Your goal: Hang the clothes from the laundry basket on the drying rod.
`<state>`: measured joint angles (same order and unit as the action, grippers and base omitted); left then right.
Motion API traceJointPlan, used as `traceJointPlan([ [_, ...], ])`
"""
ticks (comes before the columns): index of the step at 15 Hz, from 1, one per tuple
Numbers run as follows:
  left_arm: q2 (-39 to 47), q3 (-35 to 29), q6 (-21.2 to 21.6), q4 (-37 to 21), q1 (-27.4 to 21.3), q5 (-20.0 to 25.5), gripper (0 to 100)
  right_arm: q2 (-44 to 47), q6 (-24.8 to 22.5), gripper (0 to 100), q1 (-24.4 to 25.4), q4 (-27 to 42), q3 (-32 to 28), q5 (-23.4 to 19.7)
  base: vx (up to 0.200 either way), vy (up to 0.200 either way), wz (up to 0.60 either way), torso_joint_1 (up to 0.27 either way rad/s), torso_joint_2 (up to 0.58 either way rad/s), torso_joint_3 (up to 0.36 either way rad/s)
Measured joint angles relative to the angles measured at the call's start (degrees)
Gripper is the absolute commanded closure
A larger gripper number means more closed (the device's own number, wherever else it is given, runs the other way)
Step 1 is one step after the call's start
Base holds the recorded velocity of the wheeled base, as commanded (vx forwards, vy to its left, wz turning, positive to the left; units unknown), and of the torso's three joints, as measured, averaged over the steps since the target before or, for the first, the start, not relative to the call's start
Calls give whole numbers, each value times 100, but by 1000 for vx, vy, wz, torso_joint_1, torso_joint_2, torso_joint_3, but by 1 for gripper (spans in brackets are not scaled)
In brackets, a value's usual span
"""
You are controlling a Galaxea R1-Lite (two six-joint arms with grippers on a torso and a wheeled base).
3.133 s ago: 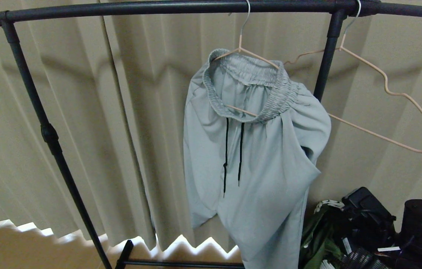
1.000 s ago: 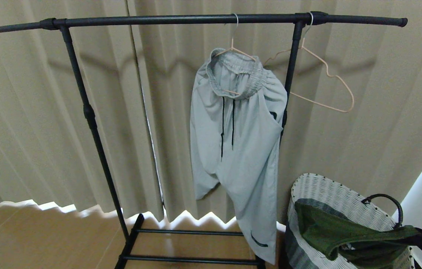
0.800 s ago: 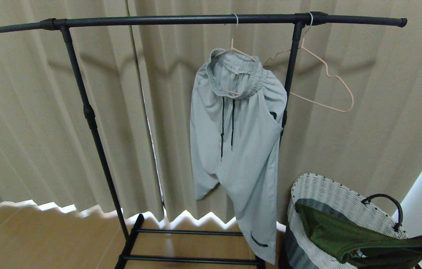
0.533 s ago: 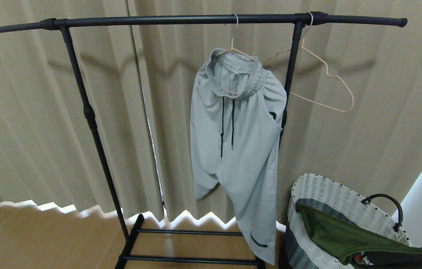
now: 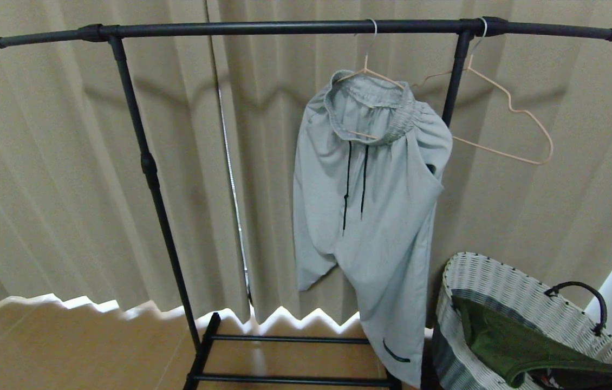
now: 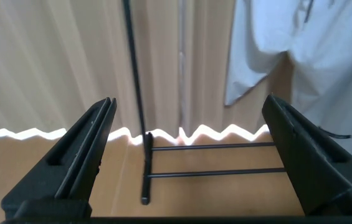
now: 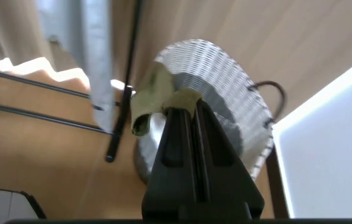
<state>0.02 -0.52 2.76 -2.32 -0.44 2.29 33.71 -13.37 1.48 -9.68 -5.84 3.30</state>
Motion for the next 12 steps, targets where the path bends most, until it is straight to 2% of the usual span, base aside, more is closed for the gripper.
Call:
traceJointPlan([
  [1,0,0,-9,7,-5,0,0,5,-1,100,0,2,-5,-5,0,200,0,-2,2,22],
  [7,0,0,33,7,4,0,0,129,-33,100,39,18,-85,-249,0,0,0,0,0,0],
  [10,0,4,479,7,0,-5,0,293,-110,100,161,-9,-195,-290,0,0,0,0,0,0],
  [12,0,15,649,95,0,216,0,397,-116,100,397,-9,-339,-315,0,0,0,0,0,0],
])
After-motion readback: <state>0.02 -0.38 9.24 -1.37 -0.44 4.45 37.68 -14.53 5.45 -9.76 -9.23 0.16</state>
